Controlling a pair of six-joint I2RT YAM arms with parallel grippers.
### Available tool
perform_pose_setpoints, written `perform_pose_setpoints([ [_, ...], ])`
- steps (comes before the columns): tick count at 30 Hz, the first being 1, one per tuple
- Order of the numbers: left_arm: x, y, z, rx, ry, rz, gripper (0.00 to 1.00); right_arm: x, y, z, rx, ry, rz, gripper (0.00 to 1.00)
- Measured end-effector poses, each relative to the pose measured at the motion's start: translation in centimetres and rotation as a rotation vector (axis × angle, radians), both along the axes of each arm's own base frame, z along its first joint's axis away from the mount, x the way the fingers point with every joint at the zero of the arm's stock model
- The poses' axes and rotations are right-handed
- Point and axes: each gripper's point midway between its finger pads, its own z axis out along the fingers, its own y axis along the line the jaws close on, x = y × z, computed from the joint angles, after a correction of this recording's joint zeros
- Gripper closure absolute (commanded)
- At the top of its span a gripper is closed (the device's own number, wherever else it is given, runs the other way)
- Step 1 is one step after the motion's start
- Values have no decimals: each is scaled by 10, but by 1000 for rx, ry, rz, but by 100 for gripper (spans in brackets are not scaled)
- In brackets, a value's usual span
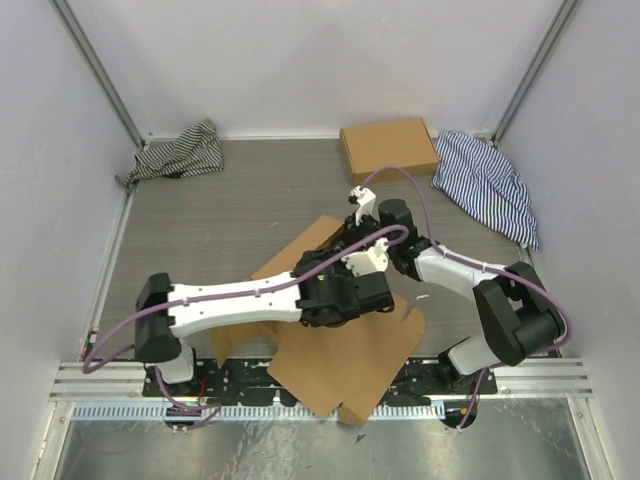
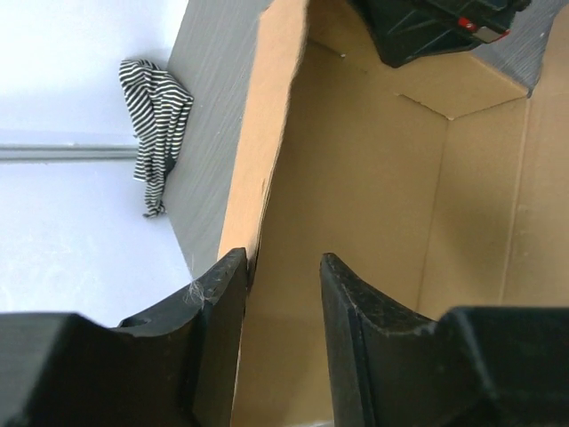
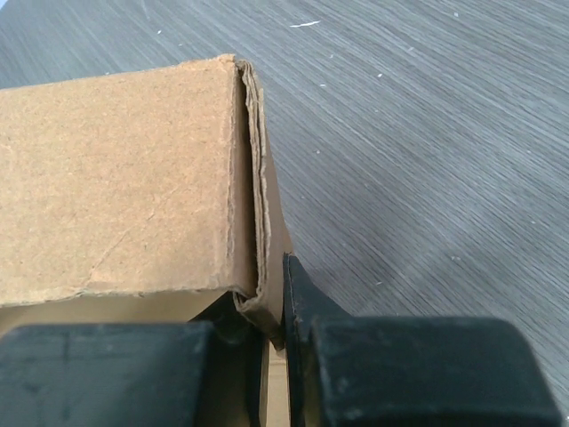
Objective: Fold the paper box
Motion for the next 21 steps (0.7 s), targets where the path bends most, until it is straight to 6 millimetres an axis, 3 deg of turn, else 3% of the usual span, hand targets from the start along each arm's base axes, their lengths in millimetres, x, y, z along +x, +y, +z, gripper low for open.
perform_pose_setpoints([
  [9,-18,34,81,-417,-34,42,53,17,-18,0,-43,-3,-163,99],
  [12,-20,63,106,-564,-76,73,43,25,-33,3,-78,-37,-266,99],
  [16,-20,103,123,-714,-149,117,38,28,-62,6,-120,-76,-416,99],
  [21,-15,138,127,-881,-232,160,34,27,-92,24,-140,-137,-558,99],
])
